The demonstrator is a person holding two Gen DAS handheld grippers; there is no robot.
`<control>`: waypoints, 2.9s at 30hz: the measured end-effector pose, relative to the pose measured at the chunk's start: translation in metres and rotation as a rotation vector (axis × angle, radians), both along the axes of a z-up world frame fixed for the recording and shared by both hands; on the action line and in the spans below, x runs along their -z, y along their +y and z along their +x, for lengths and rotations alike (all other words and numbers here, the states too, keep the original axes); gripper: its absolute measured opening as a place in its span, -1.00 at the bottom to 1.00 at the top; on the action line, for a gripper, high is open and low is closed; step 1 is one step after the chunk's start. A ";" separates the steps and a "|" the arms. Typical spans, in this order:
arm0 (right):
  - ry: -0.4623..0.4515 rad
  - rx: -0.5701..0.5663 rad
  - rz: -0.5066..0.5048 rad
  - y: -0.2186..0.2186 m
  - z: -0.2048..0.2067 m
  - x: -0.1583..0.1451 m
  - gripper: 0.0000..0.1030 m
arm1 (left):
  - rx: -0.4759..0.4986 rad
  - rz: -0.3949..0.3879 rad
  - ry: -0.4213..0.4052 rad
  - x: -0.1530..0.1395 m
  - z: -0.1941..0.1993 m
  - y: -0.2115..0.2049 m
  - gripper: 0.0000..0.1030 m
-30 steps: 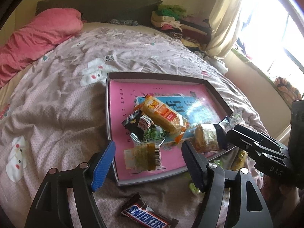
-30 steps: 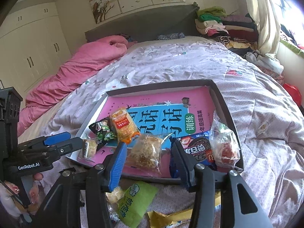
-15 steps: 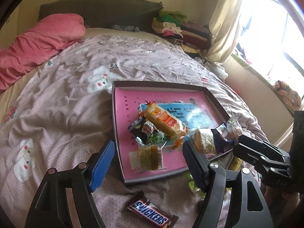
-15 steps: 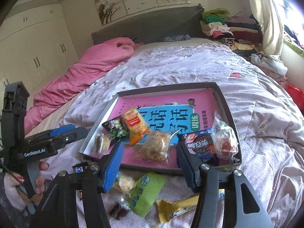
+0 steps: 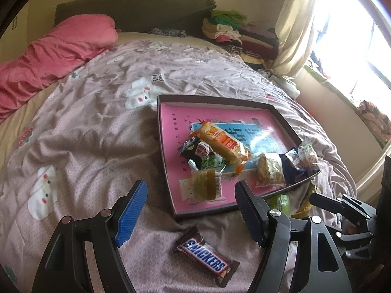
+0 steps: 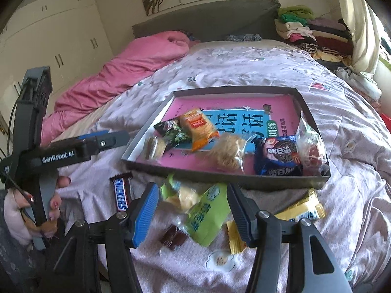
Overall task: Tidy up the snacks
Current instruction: 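Withdraw both open tools from the tray toward the remaining snacks, then grasp the Snickers bar with the left tool while the right tool grasps the brown chocolate, then lift and carry the Snickers bar and brown chocolate over the pink tray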
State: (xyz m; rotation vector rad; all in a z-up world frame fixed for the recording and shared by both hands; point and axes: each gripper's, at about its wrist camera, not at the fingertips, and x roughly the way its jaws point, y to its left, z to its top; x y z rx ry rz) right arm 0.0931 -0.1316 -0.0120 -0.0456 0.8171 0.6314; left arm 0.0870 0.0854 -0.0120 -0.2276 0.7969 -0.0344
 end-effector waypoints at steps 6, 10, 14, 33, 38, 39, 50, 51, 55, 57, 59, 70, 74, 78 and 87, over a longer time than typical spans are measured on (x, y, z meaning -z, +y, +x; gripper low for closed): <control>0.004 -0.027 -0.020 0.002 -0.011 0.003 0.12 | -0.008 0.013 0.030 0.003 -0.009 -0.002 0.47; -0.006 -0.048 -0.036 0.003 -0.019 0.002 0.12 | -0.006 0.024 0.049 0.004 -0.016 -0.005 0.47; -0.020 -0.073 -0.055 0.006 -0.024 0.002 0.12 | -0.003 0.021 0.073 0.006 -0.019 -0.008 0.47; 0.008 -0.218 -0.166 0.028 -0.033 0.032 0.12 | -0.011 -0.044 0.205 0.036 -0.030 -0.010 0.47; 0.014 -0.243 -0.190 0.034 -0.030 0.041 0.12 | -0.012 -0.066 0.223 0.044 -0.027 -0.010 0.47; 0.015 -0.248 -0.194 0.035 -0.030 0.043 0.12 | -0.014 -0.067 0.224 0.045 -0.026 -0.009 0.47; 0.006 -0.273 -0.248 0.044 -0.030 0.056 -0.28 | -0.055 -0.127 0.245 0.062 -0.019 -0.004 0.44; 0.001 -0.274 -0.245 0.044 -0.031 0.055 -0.28 | -0.058 -0.120 0.249 0.064 -0.018 -0.005 0.40; -0.009 -0.271 -0.235 0.042 -0.034 0.051 -0.28 | -0.062 -0.095 0.261 0.067 -0.015 -0.008 0.25; -0.011 -0.262 -0.220 0.040 -0.033 0.048 -0.28 | -0.060 -0.088 0.262 0.068 -0.013 -0.009 0.08; -0.016 -0.251 -0.199 0.037 -0.033 0.044 -0.28 | -0.046 -0.085 0.256 0.067 -0.013 -0.009 -0.12; -0.005 -0.192 -0.056 0.023 -0.023 0.023 -0.28 | -0.017 -0.117 0.183 0.041 -0.026 -0.004 -0.44; -0.012 -0.175 -0.034 0.019 -0.021 0.019 -0.28 | -0.007 -0.104 0.121 0.024 -0.031 -0.007 -0.46; -0.013 -0.160 -0.014 0.015 -0.020 0.017 -0.28 | -0.001 -0.088 0.078 0.014 -0.035 -0.009 -0.46; -0.014 -0.129 0.017 0.006 -0.015 0.014 -0.28 | -0.012 -0.072 0.017 -0.003 -0.040 -0.003 -0.67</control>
